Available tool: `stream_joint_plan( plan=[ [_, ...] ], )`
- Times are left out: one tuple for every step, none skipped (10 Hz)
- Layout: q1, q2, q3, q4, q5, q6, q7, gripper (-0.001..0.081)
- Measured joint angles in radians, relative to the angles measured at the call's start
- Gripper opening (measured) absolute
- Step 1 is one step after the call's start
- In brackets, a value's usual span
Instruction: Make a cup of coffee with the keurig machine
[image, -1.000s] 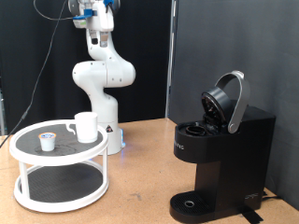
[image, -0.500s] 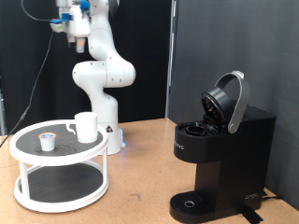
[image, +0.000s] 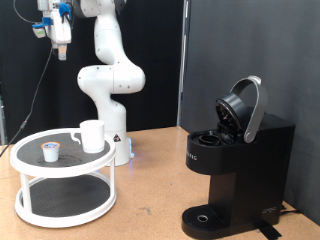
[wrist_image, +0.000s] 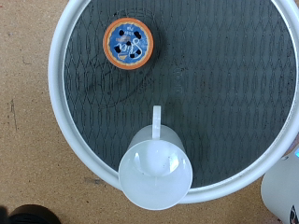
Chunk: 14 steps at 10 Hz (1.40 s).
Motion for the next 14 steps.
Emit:
stream_joint_plan(
  plan=[
    [0.0, 0.0, -0.003, -0.001, 0.002, -0.001, -0.018, 0.0735],
    [0.0, 0.0, -0.011, -0.008, 0.002, 0.003, -0.036, 0.0735],
    [0.0, 0.001, -0.022, -0.026, -0.003, 0.025, -0.04, 0.0735],
    [0.0, 0.005, -0.033, -0.056, -0.019, 0.068, -0.04, 0.0735],
    [-0.001, 0.011, -0.043, -0.095, -0.043, 0.136, -0.036, 0.0735],
    [-0.005, 0.021, -0.052, -0.136, -0.064, 0.212, -0.029, 0.0735],
    [-0.011, 0.034, -0.058, -0.171, -0.081, 0.276, -0.022, 0.0735],
    [-0.016, 0.051, -0.067, -0.202, -0.097, 0.336, -0.017, 0.0735],
    [-0.02, 0.071, -0.075, -0.226, -0.109, 0.383, -0.016, 0.0735],
    [-0.023, 0.093, -0.084, -0.248, -0.12, 0.43, -0.016, 0.0735],
    [-0.023, 0.119, -0.095, -0.268, -0.125, 0.474, -0.016, 0.0735],
    [-0.024, 0.143, -0.105, -0.285, -0.128, 0.513, -0.016, 0.0735],
    [-0.024, 0.167, -0.111, -0.301, -0.129, 0.55, -0.016, 0.0735],
    [-0.026, 0.187, -0.116, -0.316, -0.129, 0.587, -0.016, 0.0735]
  ],
)
